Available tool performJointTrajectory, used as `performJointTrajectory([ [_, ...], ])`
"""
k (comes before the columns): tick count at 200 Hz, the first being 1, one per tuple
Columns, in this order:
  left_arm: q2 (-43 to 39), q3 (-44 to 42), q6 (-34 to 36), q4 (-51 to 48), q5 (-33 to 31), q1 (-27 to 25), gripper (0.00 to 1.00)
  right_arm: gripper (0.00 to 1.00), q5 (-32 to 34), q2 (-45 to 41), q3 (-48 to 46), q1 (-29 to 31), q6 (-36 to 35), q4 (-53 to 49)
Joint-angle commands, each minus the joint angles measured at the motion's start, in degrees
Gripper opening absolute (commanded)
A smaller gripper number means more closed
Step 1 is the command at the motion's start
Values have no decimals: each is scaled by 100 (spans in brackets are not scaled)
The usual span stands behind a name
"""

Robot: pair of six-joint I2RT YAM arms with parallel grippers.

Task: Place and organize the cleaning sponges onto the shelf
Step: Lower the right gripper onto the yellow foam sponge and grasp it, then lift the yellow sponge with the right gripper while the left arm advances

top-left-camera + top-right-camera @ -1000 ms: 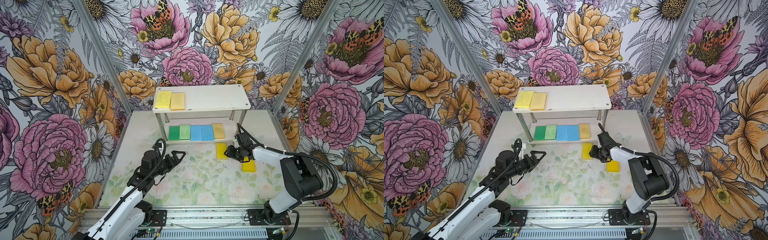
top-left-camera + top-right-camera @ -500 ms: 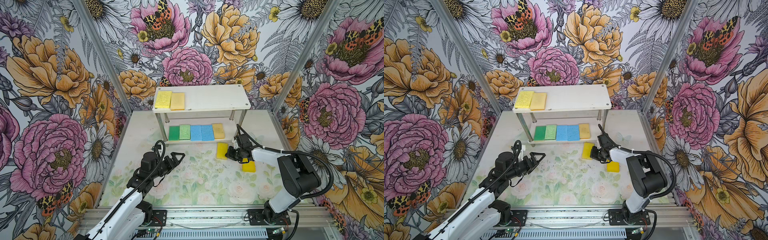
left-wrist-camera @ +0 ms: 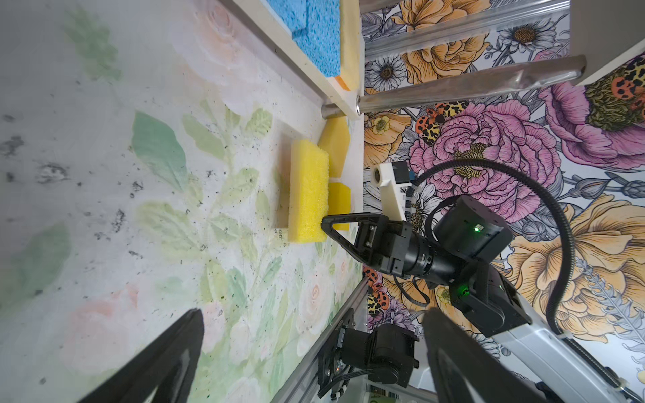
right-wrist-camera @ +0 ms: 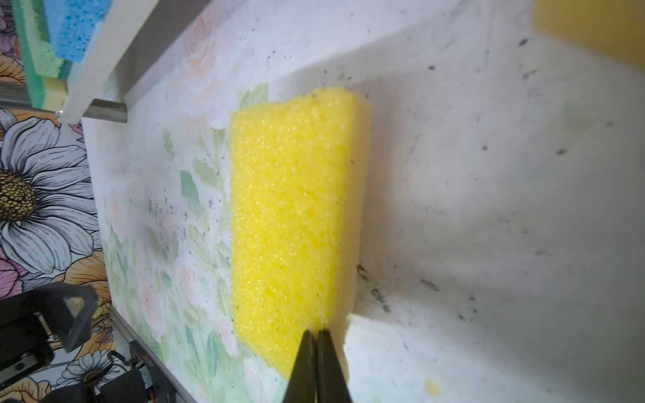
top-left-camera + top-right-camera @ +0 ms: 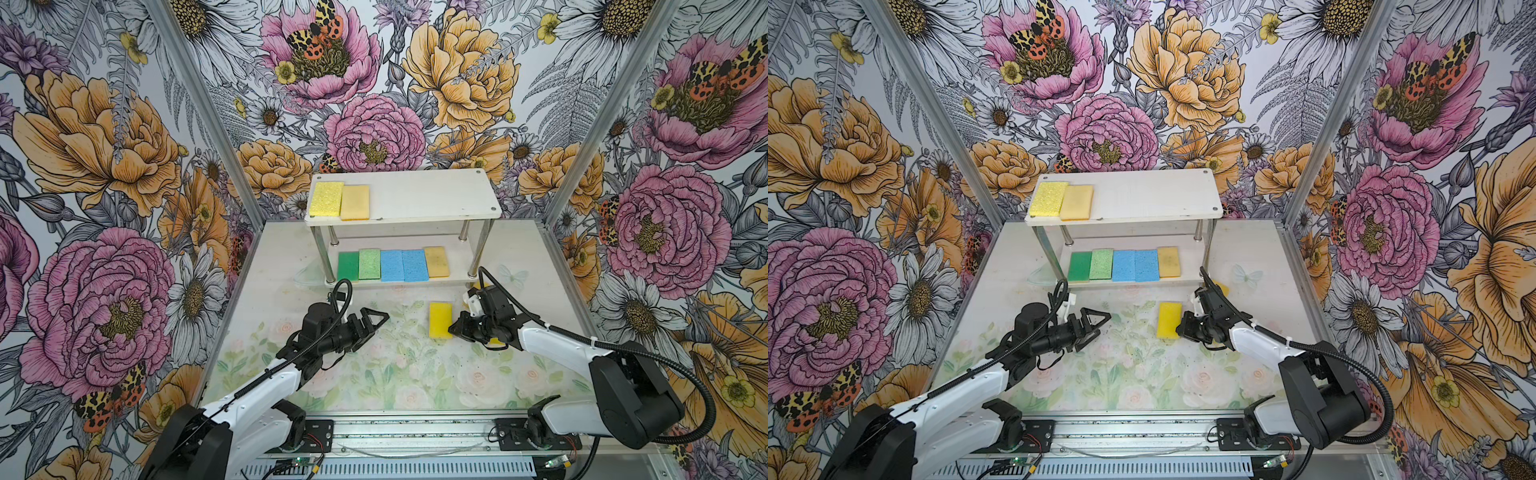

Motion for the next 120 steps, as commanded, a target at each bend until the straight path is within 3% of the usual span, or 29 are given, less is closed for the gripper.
performJointTrajectory([
  [1,275,41,-364,1146,198,-218,99,0,-367,-495,-16,182,283,65],
  [49,665,344,-561,1513,112,-575,99,0,-664,-1085,294,467,614,42],
  [105,770,452,-639,1832,73,-704,99,1,-907,-1061,822,1035,647,38],
  [120,782,438,-632,1834,57,-694,94,0,-966,-1007,925,1187,618,43],
])
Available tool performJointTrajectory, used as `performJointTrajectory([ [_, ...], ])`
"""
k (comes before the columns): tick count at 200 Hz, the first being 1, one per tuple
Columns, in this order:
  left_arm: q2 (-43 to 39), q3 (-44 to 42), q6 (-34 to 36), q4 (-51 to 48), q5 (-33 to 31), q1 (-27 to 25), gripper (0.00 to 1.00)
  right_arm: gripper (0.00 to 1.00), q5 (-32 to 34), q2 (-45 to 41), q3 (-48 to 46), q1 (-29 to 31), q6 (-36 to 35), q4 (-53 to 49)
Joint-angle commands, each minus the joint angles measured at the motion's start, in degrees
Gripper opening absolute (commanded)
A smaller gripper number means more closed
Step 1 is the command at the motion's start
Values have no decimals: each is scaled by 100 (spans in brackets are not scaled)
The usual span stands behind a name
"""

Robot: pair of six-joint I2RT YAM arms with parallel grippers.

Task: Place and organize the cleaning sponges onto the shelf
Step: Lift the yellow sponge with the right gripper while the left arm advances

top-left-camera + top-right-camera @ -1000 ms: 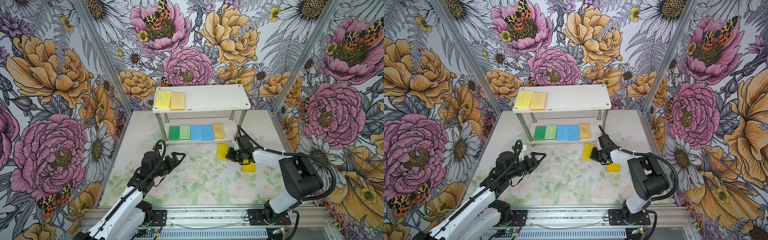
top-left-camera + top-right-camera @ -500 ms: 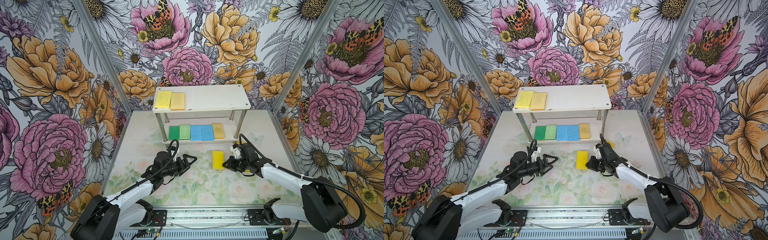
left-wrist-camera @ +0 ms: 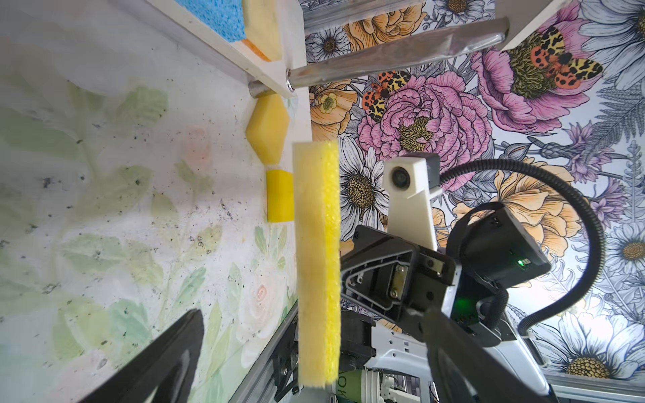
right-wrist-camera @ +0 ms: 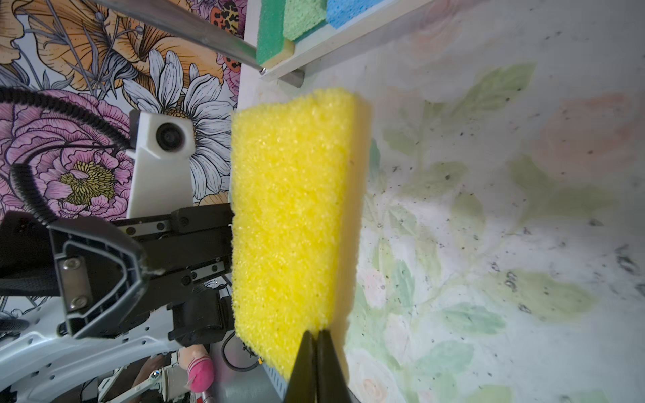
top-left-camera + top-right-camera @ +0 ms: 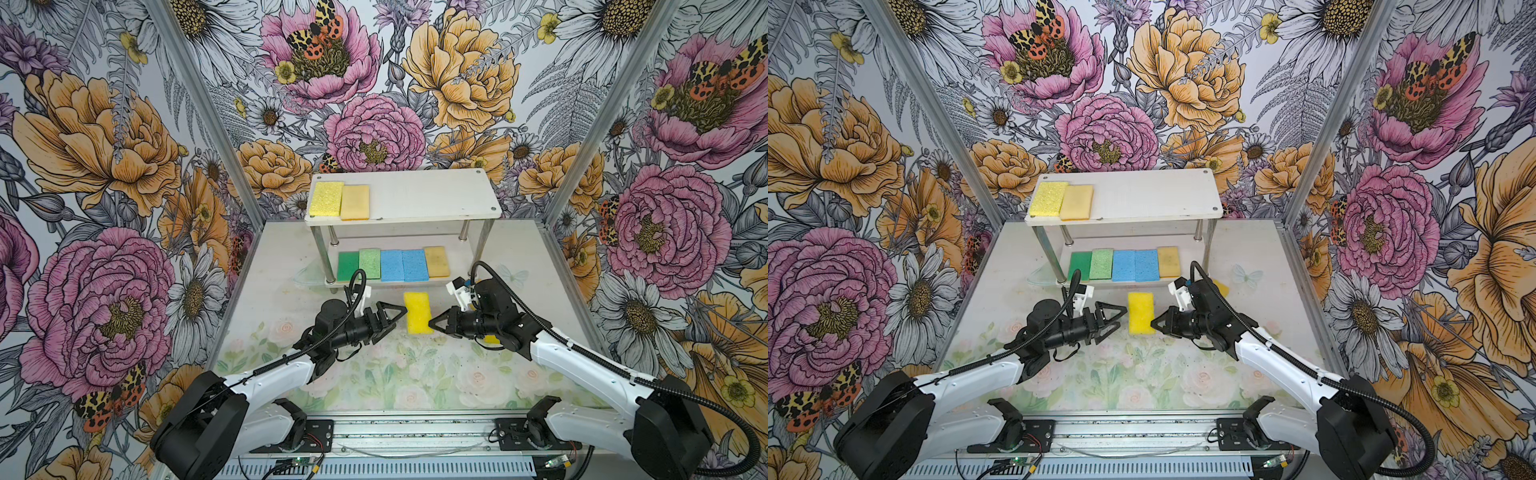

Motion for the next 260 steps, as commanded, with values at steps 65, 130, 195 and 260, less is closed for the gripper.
performJointTrajectory([
  [65,-44,208,140,48,-156,23,45,0,-219,396,573,659,-273,-84],
  [130,-367,100,254,-271,-237,173,7,12,92,441,592,686,-285,-154],
  [195,-675,-112,-107,143,-474,390,8,43,203,276,521,754,-177,-138],
  [260,-632,-186,-254,423,-468,427,8,45,373,287,719,1002,-220,-138],
])
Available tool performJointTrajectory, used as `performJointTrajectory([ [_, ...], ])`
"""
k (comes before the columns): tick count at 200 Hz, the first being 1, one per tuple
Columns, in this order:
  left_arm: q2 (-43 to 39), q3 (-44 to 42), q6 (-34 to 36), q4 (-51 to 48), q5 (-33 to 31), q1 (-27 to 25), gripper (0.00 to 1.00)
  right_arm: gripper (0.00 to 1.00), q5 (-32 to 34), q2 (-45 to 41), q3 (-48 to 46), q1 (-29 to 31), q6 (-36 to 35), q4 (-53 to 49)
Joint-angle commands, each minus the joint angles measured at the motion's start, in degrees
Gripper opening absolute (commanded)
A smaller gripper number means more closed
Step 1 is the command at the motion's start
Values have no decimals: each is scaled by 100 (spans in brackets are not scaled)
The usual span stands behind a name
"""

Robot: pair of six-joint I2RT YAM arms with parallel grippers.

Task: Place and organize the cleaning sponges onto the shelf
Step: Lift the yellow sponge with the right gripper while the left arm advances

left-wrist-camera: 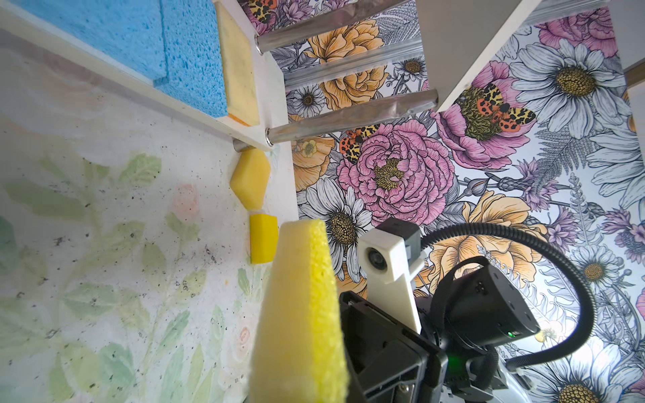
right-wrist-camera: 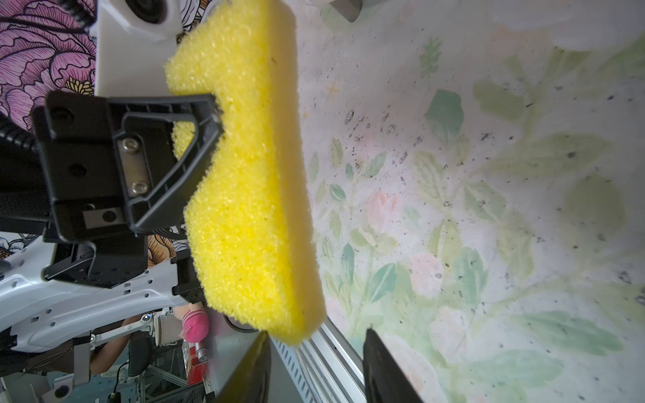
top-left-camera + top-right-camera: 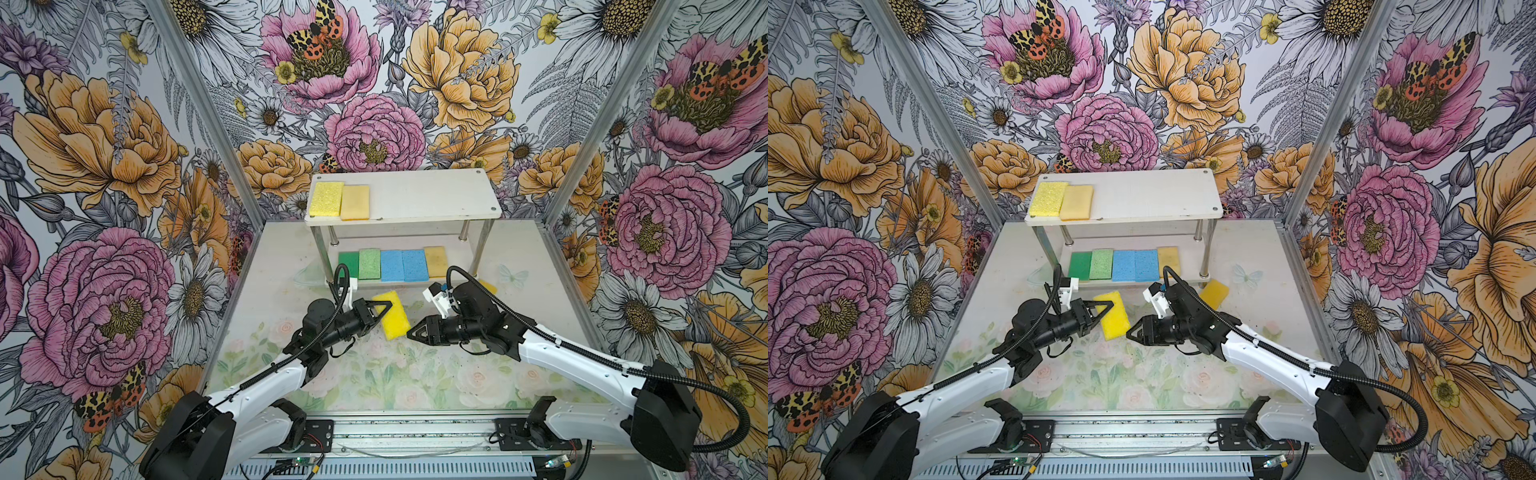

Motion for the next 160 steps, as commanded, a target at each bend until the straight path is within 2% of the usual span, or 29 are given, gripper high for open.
performJointTrajectory([
  [1,-24,-115,-108,309,-89,47,8,45,166,-108,236,37,-41,11],
  [121,34,-126,-303,557,-61,-56,8,45,231,125,418,89,-28,279],
  [160,108,-103,-325,626,-34,-93,8,41,246,195,485,126,-20,299],
])
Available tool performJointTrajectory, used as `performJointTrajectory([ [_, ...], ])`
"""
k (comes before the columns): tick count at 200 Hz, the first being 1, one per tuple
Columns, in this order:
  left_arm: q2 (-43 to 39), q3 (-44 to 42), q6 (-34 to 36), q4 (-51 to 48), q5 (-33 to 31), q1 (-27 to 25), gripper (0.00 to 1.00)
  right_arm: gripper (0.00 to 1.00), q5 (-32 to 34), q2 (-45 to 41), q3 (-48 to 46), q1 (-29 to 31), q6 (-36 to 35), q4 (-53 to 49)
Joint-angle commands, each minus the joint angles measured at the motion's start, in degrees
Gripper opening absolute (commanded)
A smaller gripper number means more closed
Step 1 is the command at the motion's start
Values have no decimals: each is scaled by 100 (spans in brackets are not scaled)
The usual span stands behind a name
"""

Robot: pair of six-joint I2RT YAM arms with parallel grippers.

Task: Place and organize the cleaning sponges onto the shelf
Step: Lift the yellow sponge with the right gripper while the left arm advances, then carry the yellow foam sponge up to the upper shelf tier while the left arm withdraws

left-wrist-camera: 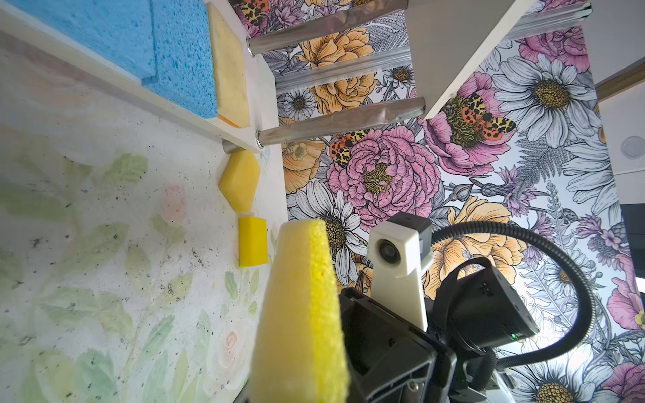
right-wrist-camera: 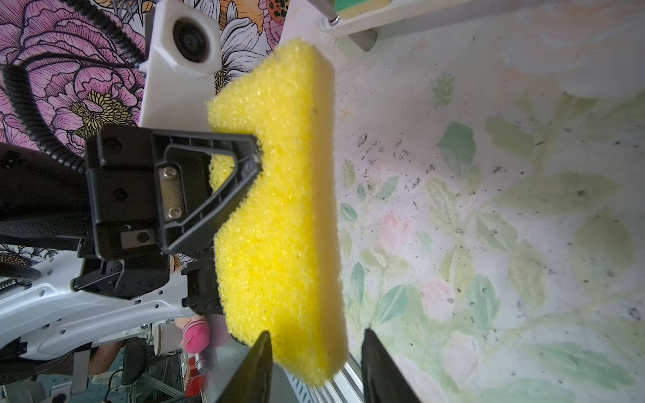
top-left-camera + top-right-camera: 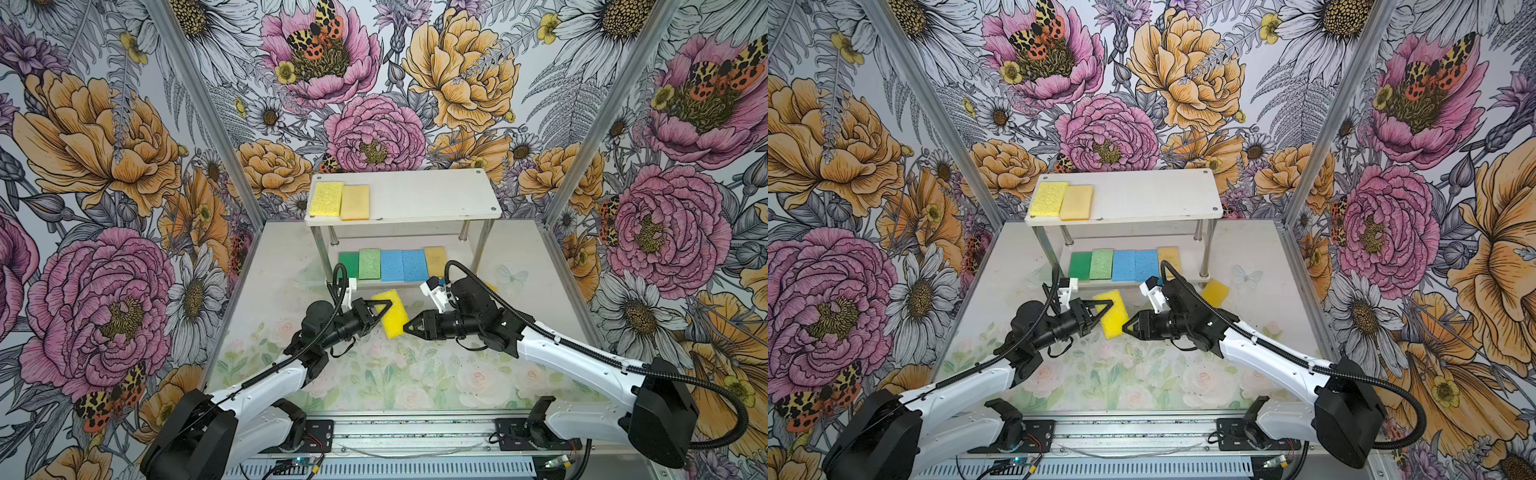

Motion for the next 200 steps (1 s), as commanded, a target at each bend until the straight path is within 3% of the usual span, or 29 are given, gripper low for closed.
performJointTrajectory([
  [1,33,-10,-29,261,-21,-56,8,41,103,69,216,60,-17,185],
  [38,46,-19,-29,278,-31,-59,8,33,97,81,287,103,-17,194],
  [90,16,0,-30,253,21,13,9,10,121,4,269,106,35,177],
  [107,-13,1,-32,218,55,35,15,6,152,-20,269,99,46,181],
  [122,-55,12,-26,168,105,77,24,4,198,-47,285,104,69,177],
  [152,-300,65,-3,-102,382,339,59,3,383,-106,380,105,61,115],
  [169,-641,95,-45,-355,609,640,72,3,470,-72,597,98,-51,-111],
  [200,-1750,317,262,-1726,852,1291,98,3,604,8,1196,86,-376,-677],
])
